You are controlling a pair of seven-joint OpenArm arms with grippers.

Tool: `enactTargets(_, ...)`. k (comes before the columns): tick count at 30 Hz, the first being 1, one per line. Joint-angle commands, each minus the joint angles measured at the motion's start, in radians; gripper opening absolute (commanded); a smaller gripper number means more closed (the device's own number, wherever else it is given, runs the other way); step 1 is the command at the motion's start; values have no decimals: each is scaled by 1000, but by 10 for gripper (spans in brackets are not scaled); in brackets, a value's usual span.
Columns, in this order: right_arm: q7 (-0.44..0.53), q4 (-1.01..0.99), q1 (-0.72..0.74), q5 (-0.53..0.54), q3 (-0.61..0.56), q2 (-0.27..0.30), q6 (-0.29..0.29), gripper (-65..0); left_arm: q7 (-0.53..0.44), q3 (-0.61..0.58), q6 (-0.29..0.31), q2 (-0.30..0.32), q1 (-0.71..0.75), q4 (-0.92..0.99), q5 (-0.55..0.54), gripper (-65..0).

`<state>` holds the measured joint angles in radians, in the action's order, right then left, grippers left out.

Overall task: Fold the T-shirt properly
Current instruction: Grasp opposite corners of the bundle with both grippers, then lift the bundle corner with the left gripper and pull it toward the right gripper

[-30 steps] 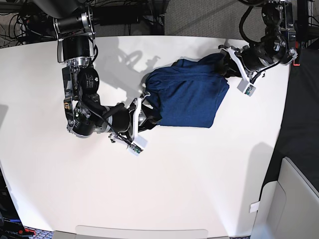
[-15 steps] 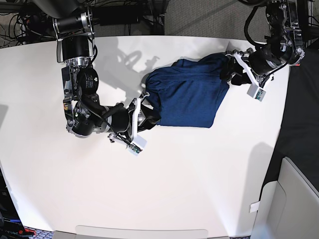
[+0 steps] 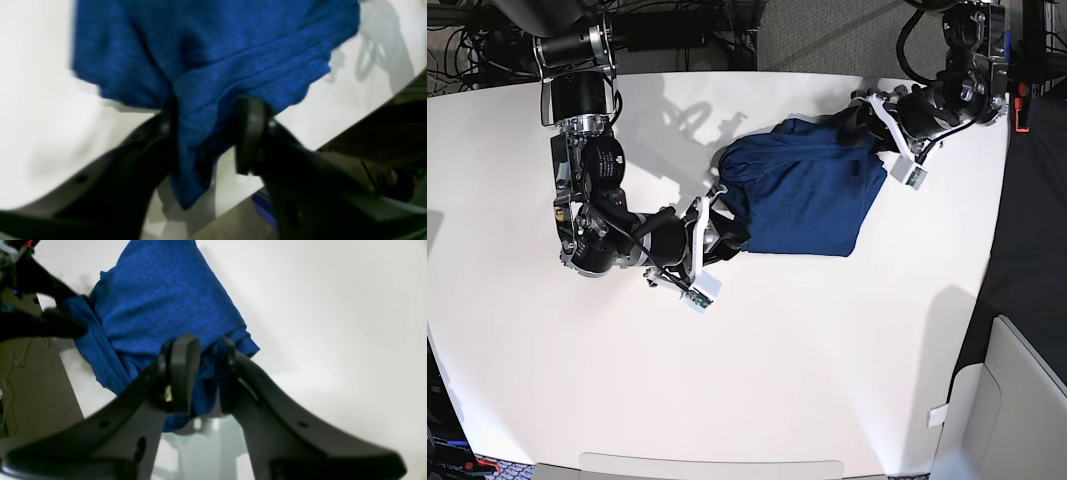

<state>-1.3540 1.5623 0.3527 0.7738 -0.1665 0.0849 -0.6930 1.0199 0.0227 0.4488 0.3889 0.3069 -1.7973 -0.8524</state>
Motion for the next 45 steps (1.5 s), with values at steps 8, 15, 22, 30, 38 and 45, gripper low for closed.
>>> enactTargets(8,17,20,26,22,5,-1,-5,-526,-11,39,3,51,-8,-83,-17,-613)
enactTargets(15,17,19,27,22,6,-7,-5,-526,-5,127,3,83,-59,-161,-17,-613)
enactTargets(22,17,16,29,20,5,-9,-5,-526,-3,128,3,78,-142,-252,-18,-612)
enactTargets(30,17,14,27,19,6,-3,-5,-526,-16,130,3,83,-205,-273,-21,-613)
enactTargets(38,17,14,33,17,5,-3,-5,-527,-46,101,8,81,-67,-227,-17,-613)
enactTargets(45,17,11,58,17,0,-9,-5,-527,-48,-188,8,184,-48,-155,141,-612)
